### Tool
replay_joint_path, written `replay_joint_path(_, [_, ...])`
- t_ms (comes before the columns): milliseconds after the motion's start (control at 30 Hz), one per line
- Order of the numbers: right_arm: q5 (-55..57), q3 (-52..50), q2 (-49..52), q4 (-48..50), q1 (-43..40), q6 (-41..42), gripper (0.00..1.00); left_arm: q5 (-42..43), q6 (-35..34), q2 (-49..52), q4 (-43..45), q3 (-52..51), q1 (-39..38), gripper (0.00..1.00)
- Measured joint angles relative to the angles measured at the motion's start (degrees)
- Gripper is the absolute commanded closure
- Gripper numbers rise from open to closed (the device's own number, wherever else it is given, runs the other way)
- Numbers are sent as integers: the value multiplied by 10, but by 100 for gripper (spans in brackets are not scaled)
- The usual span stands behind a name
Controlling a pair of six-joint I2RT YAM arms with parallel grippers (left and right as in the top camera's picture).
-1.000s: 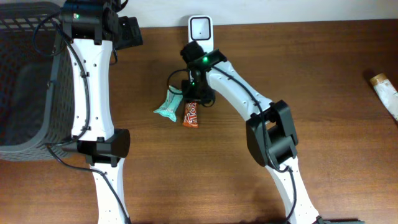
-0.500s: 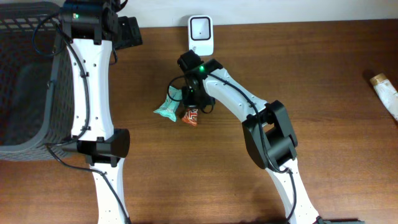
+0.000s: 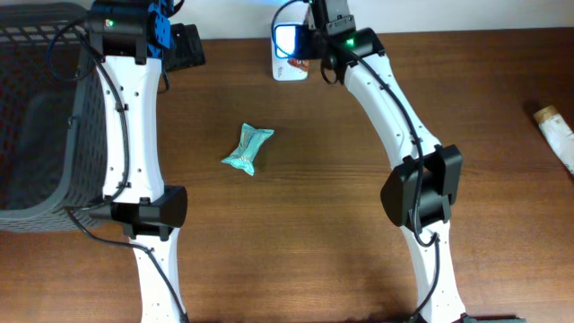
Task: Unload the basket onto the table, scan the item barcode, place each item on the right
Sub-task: 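Hold the red snack bar up to the scanner, then carry the red snack bar to the right edge and release it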
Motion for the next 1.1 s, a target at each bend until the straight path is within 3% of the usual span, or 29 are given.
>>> replay_joint_path(267, [-11, -4, 43, 5, 8, -85, 96, 0, 0, 0, 0, 0, 0, 1])
replay_joint_path(433, [50, -4, 43, -62, -29, -35, 96, 0, 0, 0, 0, 0, 0, 1])
replay_joint_path(600, [153, -3, 13, -203, -165, -20, 96, 0, 0, 0, 0, 0, 0, 1])
replay_joint_path(733, [202, -3, -2, -299, -312, -61, 96, 0, 0, 0, 0, 0, 0, 1])
replay_joint_path(767, [204, -4, -2, -309, -335, -69, 92, 0, 0, 0, 0, 0, 0, 1])
replay_joint_path(800, [205, -4, -2, -314, -358, -74, 64, 0, 0, 0, 0, 0, 0, 1])
replay_joint_path(867, [191, -4, -2, -319, -407, -84, 55, 0, 0, 0, 0, 0, 0, 1])
replay_joint_path(900, [181, -5, -2, -329, -430, -86, 38, 0, 0, 0, 0, 0, 0, 1])
replay_joint_path(933, [174, -5, -2, -340, -452, -79, 12, 0, 0, 0, 0, 0, 0, 1])
replay_joint_path(1100, [95, -5, -2, -371, -482, -49, 9, 0, 0, 0, 0, 0, 0, 1])
